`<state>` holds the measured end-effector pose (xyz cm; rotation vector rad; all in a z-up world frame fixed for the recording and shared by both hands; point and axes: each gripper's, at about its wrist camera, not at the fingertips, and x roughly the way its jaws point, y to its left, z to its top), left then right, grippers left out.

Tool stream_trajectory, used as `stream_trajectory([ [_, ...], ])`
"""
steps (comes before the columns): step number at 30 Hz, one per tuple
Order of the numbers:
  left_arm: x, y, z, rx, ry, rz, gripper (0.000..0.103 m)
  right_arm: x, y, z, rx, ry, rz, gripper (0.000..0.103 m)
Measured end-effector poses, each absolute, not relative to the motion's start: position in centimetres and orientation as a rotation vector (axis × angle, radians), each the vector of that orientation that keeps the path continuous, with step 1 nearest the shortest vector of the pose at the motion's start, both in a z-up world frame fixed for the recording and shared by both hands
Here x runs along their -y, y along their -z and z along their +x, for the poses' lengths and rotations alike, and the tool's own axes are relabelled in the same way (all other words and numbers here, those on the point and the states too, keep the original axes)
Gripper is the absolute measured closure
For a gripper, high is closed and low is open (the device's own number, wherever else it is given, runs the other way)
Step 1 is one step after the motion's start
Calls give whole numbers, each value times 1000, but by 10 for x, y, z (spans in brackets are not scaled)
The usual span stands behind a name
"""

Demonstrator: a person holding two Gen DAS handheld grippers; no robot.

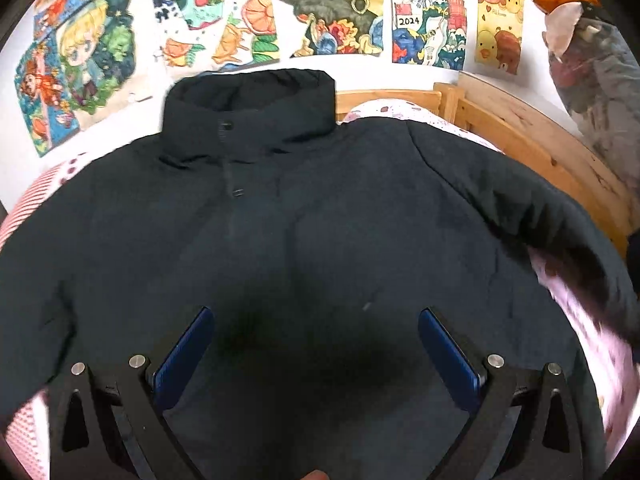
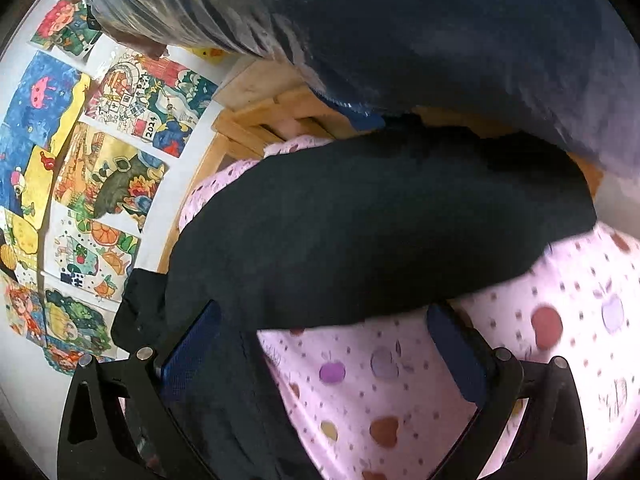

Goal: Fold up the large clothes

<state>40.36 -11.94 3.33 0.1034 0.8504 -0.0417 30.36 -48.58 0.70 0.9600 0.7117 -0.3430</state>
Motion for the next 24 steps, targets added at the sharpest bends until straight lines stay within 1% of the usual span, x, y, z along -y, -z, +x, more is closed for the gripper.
stream_trajectory([
  [1, 128, -28, 410, -849, 35, 117, 0, 488, -3, 312, -732, 342, 958, 9],
  [3, 143, -18, 420, -850, 21, 157, 0, 495, -2, 329, -747, 358, 959, 26],
  [4, 154, -9, 426, -860, 29, 186, 0, 499, 0, 334, -748, 364, 964, 33],
  [6, 165, 2, 437, -888, 54, 201, 0, 508, -1, 326, -737, 365, 974, 39],
  [8, 177, 15, 448, -911, 65, 191, 0, 513, -4, 330, -727, 372, 970, 42],
  [9, 181, 20, 454, -920, 68, 184, 0, 514, -4, 328, -730, 381, 958, 46],
  [10, 184, 25, 459, -931, 70, 180, 0, 515, -3, 328, -737, 395, 937, 52],
  [11, 186, 30, 462, -942, 70, 172, 0, 515, -2, 328, -747, 413, 907, 57],
  [12, 186, 35, 465, -951, 72, 161, 0, 515, -1, 324, -754, 424, 886, 66],
  [13, 184, 40, 466, -958, 80, 146, 0, 513, -1, 324, -759, 428, 863, 69],
  [15, 178, 46, 466, -960, 96, 117, 0, 504, -9, 333, -759, 421, 776, 81],
  [16, 175, 50, 465, -962, 106, 95, 0, 497, -17, 337, -751, 425, 711, 85],
  [18, 171, 54, 467, -968, 114, 77, 0, 487, -32, 344, -728, 429, 609, 91],
  [20, 169, 50, 464, -968, 109, 62, 0, 473, -52, 355, -689, 422, 492, 94],
  [24, 143, 27, 444, -924, 116, -83, 0, 434, -94, 392, -555, 401, 118, 96],
])
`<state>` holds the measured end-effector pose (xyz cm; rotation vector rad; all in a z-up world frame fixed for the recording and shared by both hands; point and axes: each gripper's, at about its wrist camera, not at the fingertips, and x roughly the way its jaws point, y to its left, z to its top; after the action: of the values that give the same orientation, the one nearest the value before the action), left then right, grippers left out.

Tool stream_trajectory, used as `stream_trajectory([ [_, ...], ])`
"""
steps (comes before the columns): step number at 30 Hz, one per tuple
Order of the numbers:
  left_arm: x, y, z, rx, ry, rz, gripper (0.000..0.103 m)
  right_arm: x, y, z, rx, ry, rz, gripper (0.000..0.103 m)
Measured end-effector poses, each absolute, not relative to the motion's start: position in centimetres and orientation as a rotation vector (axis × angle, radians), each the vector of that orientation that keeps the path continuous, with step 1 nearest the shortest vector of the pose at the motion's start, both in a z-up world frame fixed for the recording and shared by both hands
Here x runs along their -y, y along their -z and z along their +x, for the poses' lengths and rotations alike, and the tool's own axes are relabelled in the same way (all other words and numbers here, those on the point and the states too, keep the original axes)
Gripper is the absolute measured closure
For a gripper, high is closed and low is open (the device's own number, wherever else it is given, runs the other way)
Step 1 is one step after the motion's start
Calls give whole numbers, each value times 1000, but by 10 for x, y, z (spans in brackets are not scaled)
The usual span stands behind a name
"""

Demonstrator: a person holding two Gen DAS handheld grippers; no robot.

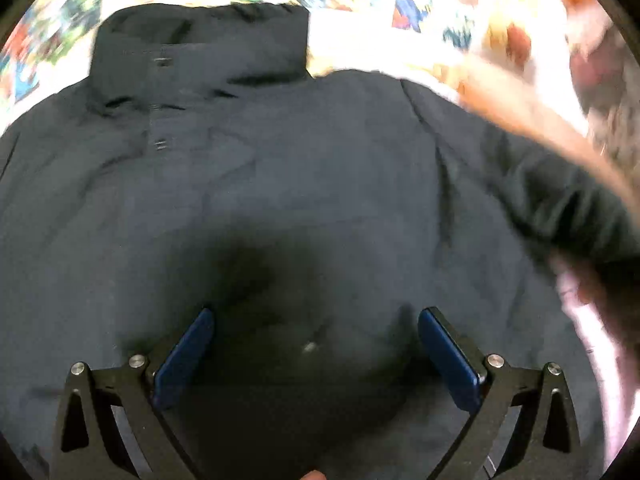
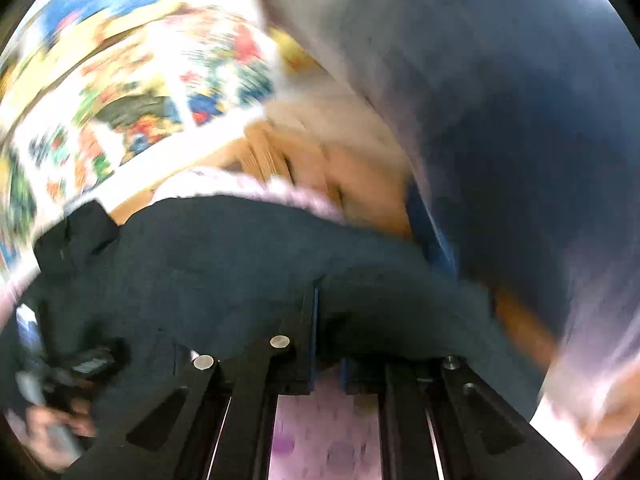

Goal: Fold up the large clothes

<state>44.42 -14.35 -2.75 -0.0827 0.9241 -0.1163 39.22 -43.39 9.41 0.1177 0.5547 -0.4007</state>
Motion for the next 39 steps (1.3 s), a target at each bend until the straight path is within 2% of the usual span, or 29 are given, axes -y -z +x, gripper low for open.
stream_trajectory([
  [4, 104, 7, 418, -958, 149, -173, 0, 411, -132, 431, -441, 370, -24, 97],
  [8, 59, -7, 382, -901, 109, -95, 0, 362, -165, 463, -321, 290, -162, 96],
  [11, 12, -23, 359, -865, 64, -84, 0, 307, -177, 488, -263, 190, -263, 96],
  [14, -36, -39, 342, -845, 34, -188, 0, 256, -173, 502, -245, 78, -319, 97],
  [22, -118, -65, 302, -772, -52, -316, 0, 115, -96, 470, -271, -259, -645, 97],
  [31, -147, -50, 294, -740, -11, -402, 0, 46, -5, 415, -517, -486, -876, 96],
  [35, -150, -43, 300, -757, 18, -437, 0, 47, 15, 386, -651, -580, -889, 80],
  [37, -149, -40, 303, -764, 31, -438, 0, 54, 15, 369, -669, -590, -878, 68],
  [38, -147, -39, 305, -768, 41, -434, 0, 59, 12, 363, -679, -596, -860, 65],
  [39, -144, -39, 307, -770, 50, -430, 0, 67, 8, 354, -700, -607, -822, 57],
])
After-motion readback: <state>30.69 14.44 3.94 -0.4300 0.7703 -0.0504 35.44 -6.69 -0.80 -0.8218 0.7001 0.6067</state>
